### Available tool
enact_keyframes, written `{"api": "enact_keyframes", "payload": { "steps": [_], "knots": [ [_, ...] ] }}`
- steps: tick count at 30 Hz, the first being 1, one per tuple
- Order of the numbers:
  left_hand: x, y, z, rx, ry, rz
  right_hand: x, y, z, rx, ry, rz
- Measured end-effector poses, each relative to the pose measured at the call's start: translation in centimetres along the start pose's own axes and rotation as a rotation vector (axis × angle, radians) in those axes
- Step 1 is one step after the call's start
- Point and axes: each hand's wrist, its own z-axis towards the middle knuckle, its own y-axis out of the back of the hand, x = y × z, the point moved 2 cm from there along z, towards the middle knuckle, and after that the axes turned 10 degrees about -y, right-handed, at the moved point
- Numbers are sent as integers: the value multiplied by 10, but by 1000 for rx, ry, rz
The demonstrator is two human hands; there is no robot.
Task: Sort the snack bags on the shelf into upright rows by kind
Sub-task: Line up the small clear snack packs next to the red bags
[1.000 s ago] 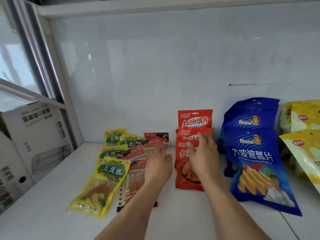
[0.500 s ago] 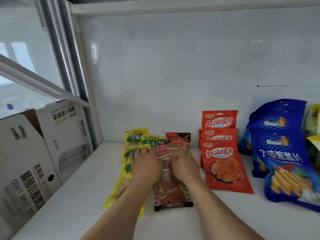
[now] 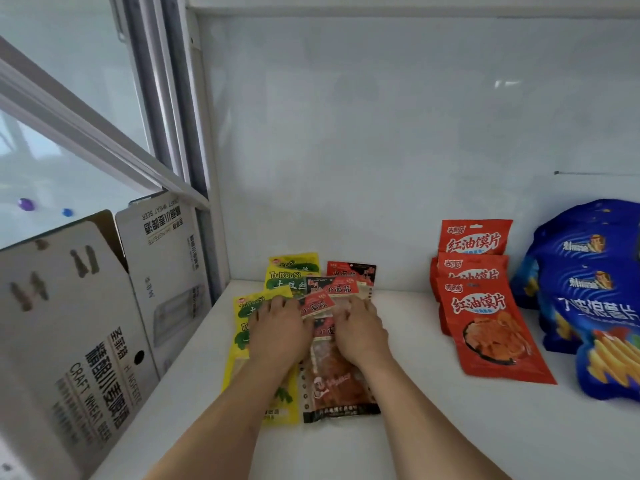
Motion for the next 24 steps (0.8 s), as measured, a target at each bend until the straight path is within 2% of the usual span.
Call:
{"api": "enact_keyframes", "payload": {
  "steps": [5, 8, 12, 17, 21, 24],
  "knots": [
    [17, 6, 3, 14, 7, 19, 8, -2, -2, 62, 20, 138],
    [14, 8, 1, 0, 17, 20, 3, 5, 0, 21, 0, 197],
    [-1, 11, -3, -48, 21, 84, -10, 18, 4, -86, -90, 38],
    [-16, 6, -6, 19, 28, 109, -9, 21, 11, -47, -129, -112],
    [-16, -8, -4, 84, 13, 128, 0, 20, 21, 30, -102, 34],
    [-16, -14, -6, 95, 1, 159, 6, 23, 22, 55, -80, 319]
  ]
}}
